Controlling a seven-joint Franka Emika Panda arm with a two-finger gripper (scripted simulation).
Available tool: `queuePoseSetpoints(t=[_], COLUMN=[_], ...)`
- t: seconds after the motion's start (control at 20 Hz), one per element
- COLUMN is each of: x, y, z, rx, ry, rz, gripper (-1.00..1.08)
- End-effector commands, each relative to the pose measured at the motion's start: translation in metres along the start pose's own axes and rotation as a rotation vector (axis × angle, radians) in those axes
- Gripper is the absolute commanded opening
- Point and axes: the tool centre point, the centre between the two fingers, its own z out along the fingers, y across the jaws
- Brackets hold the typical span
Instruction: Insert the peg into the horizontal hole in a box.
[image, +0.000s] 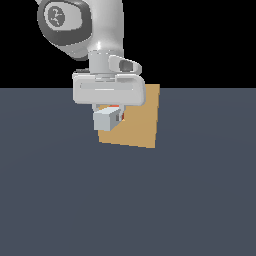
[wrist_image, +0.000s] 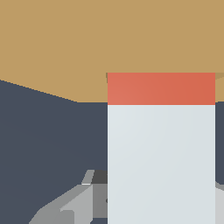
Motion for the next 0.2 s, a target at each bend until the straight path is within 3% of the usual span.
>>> queuePoseSetpoints(t=[0.0,0.15], x=[0.0091,0.0125], y=[0.0019,0.0021], z=[-0.0020,-0.0020], rx=[-0.004,-0.004], ry=[0.001,0.001], rz=[0.002,0.002], gripper=[-1.00,-1.00])
